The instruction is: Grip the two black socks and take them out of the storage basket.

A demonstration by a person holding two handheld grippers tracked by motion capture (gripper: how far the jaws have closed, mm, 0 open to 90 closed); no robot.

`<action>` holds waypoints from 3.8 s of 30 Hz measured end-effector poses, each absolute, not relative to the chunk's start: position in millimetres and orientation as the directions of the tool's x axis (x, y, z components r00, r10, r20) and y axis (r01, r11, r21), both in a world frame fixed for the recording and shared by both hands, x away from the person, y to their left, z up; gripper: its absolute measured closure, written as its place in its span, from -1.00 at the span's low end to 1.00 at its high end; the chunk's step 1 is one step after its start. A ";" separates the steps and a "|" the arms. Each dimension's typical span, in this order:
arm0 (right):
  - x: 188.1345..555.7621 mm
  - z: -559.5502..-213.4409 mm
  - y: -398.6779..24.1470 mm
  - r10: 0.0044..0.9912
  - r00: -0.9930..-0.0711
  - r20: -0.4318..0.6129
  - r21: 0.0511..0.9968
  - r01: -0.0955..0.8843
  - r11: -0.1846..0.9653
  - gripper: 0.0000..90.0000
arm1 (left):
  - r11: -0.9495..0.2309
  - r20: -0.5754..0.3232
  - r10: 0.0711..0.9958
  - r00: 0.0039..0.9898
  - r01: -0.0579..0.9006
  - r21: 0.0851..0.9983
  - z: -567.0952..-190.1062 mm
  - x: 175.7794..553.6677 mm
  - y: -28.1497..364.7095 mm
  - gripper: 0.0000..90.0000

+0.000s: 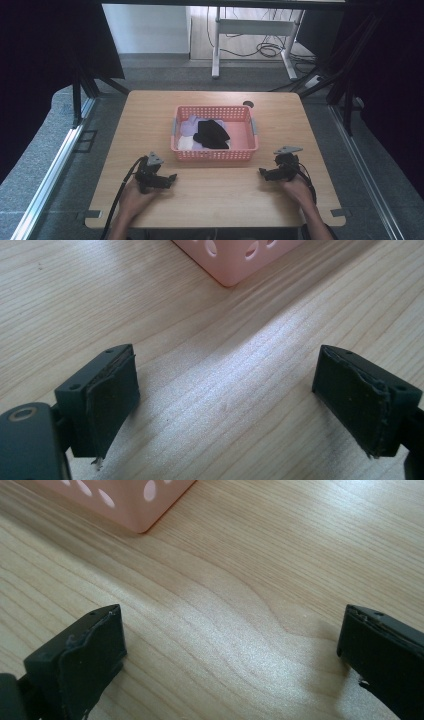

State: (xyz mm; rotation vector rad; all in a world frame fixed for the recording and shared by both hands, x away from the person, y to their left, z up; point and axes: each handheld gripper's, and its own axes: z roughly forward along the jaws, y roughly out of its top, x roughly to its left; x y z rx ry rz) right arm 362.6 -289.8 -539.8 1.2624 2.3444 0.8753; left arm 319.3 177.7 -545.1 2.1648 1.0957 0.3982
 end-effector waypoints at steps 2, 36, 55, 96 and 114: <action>362.5 -540.2 -290.1 0.834 -0.552 -0.004 0.661 0.624 0.417 -1.00 | -0.423 -0.028 0.799 0.601 0.595 0.684 -545.1 319.4 177.7 -0.76; 364.2 -533.7 -288.0 0.827 -0.563 0.009 0.616 0.655 0.439 -0.98 | -0.423 -0.028 0.799 0.601 0.595 0.684 -545.1 319.4 177.7 -0.76; 366.4 -491.0 -279.4 0.785 -0.620 0.004 0.645 0.602 0.471 -1.00 | -0.424 -0.028 0.798 0.602 0.594 0.683 -545.1 319.4 177.8 -0.76; 425.0 -430.9 -223.6 0.734 -0.676 0.057 0.635 0.592 0.496 -0.84 | -0.428 -0.027 0.797 0.604 0.595 0.681 -544.9 319.4 178.0 -0.76; 456.7 -439.8 -170.5 0.687 -0.720 0.096 0.594 0.595 0.541 -0.70 | -0.427 -0.027 0.797 0.604 0.595 0.681 -544.9 319.4 178.0 -0.76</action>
